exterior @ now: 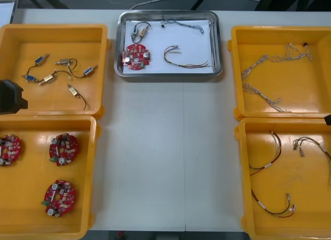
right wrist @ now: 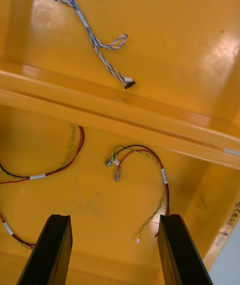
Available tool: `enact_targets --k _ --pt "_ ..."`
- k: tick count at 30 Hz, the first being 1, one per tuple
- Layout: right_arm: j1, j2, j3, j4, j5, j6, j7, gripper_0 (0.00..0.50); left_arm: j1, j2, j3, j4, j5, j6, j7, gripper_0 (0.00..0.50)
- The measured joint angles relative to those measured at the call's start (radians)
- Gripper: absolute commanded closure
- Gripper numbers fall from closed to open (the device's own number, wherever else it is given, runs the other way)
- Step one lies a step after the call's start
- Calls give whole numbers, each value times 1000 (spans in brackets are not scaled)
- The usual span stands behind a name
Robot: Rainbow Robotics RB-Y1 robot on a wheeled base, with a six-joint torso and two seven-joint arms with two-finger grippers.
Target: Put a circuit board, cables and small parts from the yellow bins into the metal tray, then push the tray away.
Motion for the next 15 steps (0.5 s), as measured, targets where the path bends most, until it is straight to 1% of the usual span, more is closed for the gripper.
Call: enact_targets --k 5,10,15 --pt "33 0 -1 0 31 0 -29 0 0 0 0 0 0 0 0 0" --pt "68 0 -1 0 32 0 -132 0 0 0 0 0 0 0 0 0" --pt "93 1 -1 0 32 0 -150 0 0 0 0 0 0 0 0 0"
